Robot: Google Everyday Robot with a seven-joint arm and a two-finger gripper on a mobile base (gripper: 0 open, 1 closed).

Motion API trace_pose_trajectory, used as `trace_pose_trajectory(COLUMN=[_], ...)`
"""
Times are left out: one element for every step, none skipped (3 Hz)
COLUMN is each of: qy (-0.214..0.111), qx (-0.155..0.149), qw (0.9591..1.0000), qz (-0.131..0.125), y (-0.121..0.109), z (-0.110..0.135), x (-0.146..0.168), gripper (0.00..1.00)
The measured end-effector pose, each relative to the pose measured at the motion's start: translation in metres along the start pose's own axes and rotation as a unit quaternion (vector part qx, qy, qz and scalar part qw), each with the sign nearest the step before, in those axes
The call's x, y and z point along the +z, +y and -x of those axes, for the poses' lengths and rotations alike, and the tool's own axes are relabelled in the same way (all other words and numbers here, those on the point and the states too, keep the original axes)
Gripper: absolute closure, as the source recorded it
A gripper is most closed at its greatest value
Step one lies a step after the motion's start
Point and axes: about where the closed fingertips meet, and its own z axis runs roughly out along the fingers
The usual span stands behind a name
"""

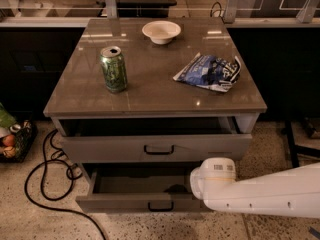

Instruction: Open middle drawer

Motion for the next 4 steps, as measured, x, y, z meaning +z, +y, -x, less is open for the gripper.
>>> trace_pose_trajectory(qy=[-0.01,-0.017,-0.022,-0.03], qx=[-0.001,-0.002,-0.001,0.001], qw=[0.9999,0.9998,0.9997,0.9995], qz=[0.006,0.009,0.01,0.011], y=[0.005,0.008,0.009,0.008], z=[-0.002,-0.003,-0.006,-0.006], x=[0.022,0.04,0.055,0.067], gripper=[1.0,1.0,1.0,1.0])
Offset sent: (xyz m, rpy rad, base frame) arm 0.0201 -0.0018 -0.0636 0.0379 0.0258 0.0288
